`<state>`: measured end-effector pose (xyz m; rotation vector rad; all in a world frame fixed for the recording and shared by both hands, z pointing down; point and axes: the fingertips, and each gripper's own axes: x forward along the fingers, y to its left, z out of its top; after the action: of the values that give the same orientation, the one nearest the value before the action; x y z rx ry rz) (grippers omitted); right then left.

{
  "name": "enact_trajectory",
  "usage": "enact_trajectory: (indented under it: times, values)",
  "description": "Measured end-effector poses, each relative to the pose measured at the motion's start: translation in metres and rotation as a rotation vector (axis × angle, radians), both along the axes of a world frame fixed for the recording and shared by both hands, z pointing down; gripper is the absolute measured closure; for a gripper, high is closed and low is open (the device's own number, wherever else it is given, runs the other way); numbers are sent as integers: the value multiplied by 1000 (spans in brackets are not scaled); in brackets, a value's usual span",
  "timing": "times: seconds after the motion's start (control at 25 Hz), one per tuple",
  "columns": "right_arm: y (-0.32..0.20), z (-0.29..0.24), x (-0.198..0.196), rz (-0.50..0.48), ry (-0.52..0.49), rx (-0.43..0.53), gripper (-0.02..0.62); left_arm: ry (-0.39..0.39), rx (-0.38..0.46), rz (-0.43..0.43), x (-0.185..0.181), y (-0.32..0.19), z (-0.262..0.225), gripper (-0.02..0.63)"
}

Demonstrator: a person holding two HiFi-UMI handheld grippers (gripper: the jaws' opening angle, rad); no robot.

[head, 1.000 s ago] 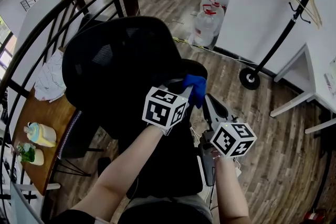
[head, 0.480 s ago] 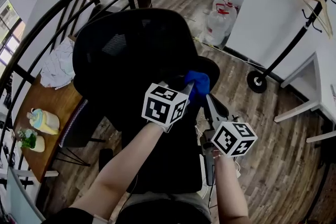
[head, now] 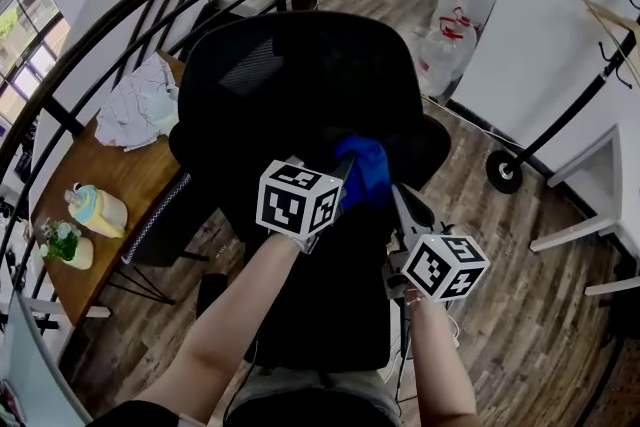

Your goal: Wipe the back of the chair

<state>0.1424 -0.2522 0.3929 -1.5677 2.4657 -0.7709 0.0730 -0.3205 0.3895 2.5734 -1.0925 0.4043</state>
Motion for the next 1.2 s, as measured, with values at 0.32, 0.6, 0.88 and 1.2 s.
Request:
enact_trajectory:
  times: [0.32,0.6,0.88,1.2]
  values:
    - [-11,-4,-50,-47,0,16,561,30,-12,-86,-62,-5,0,561]
    - [-21,-9,-91,-67,-1,35,561,17,-19,-131,-116,-8,7,561]
    - [-21,-8,-124,-92,-6,22,561,39,-13,-180,-155,-9,3,561]
    - [-14,-5,-166,-166,2,16,561,45,5,-290,-213,-3,1,561]
